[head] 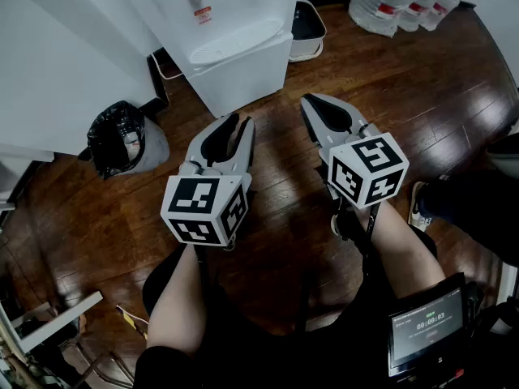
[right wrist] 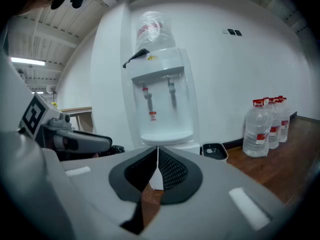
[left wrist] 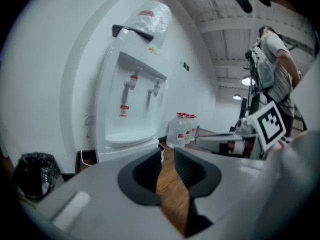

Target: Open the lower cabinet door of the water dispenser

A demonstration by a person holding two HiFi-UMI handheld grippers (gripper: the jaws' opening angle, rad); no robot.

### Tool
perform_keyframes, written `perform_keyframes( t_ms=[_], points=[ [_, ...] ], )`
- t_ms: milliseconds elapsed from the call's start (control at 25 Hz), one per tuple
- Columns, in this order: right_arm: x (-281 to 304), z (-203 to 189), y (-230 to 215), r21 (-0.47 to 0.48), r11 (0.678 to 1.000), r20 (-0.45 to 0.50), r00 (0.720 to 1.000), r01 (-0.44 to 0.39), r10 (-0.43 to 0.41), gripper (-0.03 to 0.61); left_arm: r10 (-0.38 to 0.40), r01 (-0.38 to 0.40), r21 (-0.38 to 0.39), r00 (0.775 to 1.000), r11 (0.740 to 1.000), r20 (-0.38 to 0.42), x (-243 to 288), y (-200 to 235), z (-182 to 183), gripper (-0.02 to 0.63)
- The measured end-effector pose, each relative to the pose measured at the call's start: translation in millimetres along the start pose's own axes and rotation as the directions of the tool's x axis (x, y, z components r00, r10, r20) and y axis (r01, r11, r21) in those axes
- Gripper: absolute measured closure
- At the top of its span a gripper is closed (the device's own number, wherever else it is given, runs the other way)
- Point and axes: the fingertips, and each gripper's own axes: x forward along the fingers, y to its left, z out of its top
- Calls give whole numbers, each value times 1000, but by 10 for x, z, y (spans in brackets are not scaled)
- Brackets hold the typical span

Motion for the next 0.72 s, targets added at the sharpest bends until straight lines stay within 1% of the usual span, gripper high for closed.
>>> perform_keyframes(
  t_ms=[120,200,320,520,720],
  points=[
    [23,-128,-139,27,999,-43,999,25,-24,572,-3,4,-67,1000,998,15,67,3,104,512],
    [60,-136,-210,52,998,-51,998,36,-34,572,-2,5,-83,1000,997,26,112,-9,179,515],
    [130,-76,-258,62,997,-43,999,35,-33,572,-2,3,-78,1000,997,20,181,-3,221,517],
    [287,-68,-465,70,997,-61,997,45,-40,572,-20,17,-82,999,996,-34,441,57,214,517],
    [422,-106,-693,82,995,-102,994,57,-48,572,-63,61,-35,995,998,-82,701,28,152,517]
  ],
)
